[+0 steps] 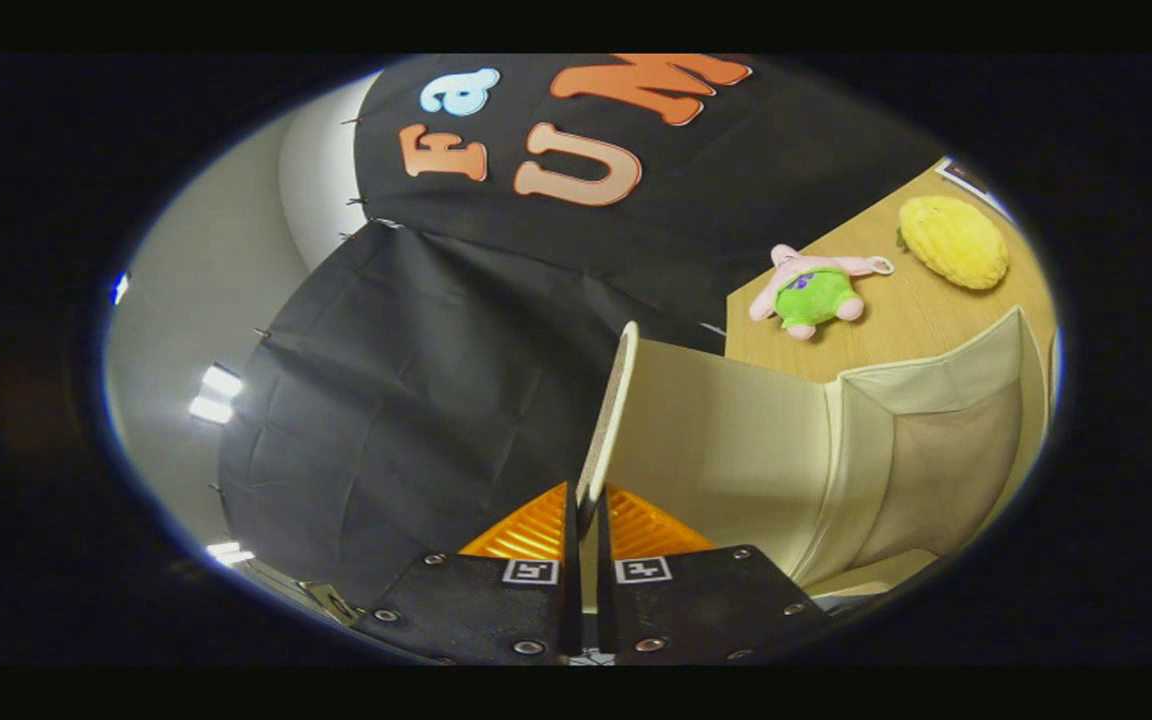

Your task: Open the storage box then place both shoes into the box .Put the left shoe in first, then the right shoe, with the right side of both shoes facing outward in a uniform manner.

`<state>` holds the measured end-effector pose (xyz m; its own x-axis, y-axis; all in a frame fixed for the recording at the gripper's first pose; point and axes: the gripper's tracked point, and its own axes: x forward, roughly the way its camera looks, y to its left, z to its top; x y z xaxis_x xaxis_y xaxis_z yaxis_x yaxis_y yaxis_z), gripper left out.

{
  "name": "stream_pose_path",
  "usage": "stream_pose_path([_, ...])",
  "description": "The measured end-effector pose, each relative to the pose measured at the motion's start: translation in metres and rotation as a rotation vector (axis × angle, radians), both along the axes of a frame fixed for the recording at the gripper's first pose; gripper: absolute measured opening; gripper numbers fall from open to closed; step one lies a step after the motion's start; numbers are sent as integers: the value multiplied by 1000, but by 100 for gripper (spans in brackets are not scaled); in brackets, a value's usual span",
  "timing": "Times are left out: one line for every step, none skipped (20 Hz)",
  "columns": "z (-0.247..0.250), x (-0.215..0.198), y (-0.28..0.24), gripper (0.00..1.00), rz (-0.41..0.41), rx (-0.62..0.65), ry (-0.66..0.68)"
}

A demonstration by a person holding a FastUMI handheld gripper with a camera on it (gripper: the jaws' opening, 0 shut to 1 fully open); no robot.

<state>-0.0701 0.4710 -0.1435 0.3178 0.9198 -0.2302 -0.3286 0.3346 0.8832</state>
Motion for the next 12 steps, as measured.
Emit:
stream_pose_path([2,-2,1,14,-4,-10,-19])
stream_pose_path([0,-2,1,22,-8,-30,-37])
stream_pose_path([-4,1,0,30,-15,-47,-44])
stream_pose_path([-7,4,-4,38,-29,-58,-45])
stream_pose_path([-7,7,-9,46,-44,-66,-44])
stream_pose_path([-9,11,-15,59,-63,-75,-45])
stream_pose_path([-11,16,-21,80,-85,-92,-54])
stream_pose_path([-15,21,-28,88,-107,-117,-66])
stream_pose_path([-17,24,-38,96,-125,-134,-74])
stream_pose_path([-18,28,-46,97,-139,-144,-79])
stream_pose_path([-17,30,-54,97,-152,-153,-84])
stream_pose_path([-16,33,-64,97,-167,-162,-95])
